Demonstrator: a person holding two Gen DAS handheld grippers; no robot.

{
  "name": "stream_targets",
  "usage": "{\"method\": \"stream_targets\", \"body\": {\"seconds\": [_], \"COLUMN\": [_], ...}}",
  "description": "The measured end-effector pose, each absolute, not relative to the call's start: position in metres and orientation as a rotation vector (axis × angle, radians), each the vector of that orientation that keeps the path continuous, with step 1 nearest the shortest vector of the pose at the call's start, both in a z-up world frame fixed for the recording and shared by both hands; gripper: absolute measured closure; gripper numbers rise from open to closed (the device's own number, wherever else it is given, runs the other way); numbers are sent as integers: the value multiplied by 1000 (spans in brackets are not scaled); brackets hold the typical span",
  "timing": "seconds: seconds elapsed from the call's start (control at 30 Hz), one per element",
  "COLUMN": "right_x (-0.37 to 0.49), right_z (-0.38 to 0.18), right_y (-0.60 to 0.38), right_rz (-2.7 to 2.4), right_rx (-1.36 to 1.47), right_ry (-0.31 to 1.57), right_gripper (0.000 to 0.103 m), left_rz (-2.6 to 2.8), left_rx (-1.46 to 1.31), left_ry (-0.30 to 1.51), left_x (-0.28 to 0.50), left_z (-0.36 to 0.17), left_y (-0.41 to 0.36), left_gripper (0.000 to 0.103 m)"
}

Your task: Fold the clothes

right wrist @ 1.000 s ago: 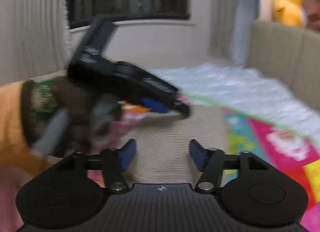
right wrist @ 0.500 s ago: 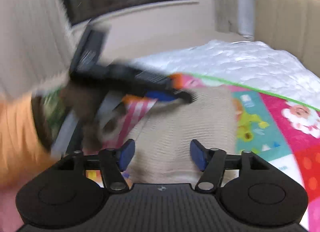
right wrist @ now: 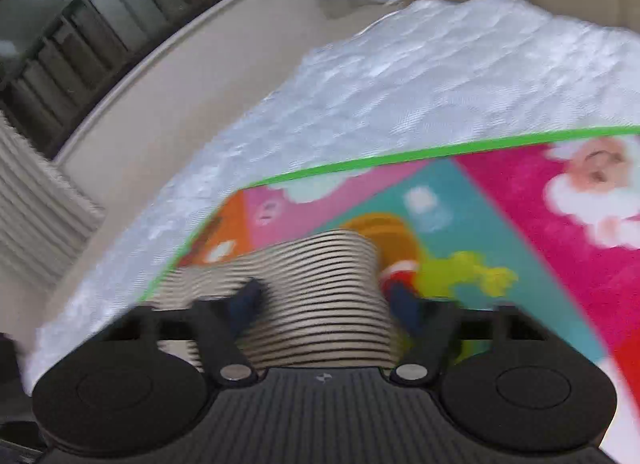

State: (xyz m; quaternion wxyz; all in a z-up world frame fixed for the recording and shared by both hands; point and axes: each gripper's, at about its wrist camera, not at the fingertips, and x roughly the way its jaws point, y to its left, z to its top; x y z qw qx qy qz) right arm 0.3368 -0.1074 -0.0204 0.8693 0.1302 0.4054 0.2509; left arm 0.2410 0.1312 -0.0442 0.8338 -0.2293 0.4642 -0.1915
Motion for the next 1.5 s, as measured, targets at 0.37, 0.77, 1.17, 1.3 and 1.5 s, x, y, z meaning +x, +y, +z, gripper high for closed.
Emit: {"method": "stream_targets", "body": {"seconds": [0.37, 0.77, 1.17, 1.3, 1.5], "right_x": [331, 279, 260, 260, 243], "right_z": [-35, -27, -26, -42, -30], "right_y": [-105, -124, -131, -130, -111], "right_rz": [473, 502, 656, 578, 580], "right_rx": [177, 155, 342, 246, 99], "right_ry": [834, 826, 917, 941, 821], "right_gripper": [53, 19, 57, 57, 56], "left_rz": [-425, -415, -371, -327, -519], "left_rx": [-481, -476, -534, -538, -581], "left_ry": [1007, 996, 927, 819, 614], "left_x": [247, 240, 254, 255, 259], "left_z": [-55, -48, -46, -22, 12], "left_y": [136, 139, 154, 169, 167], "left_gripper": [38, 33, 29, 37, 36]}}
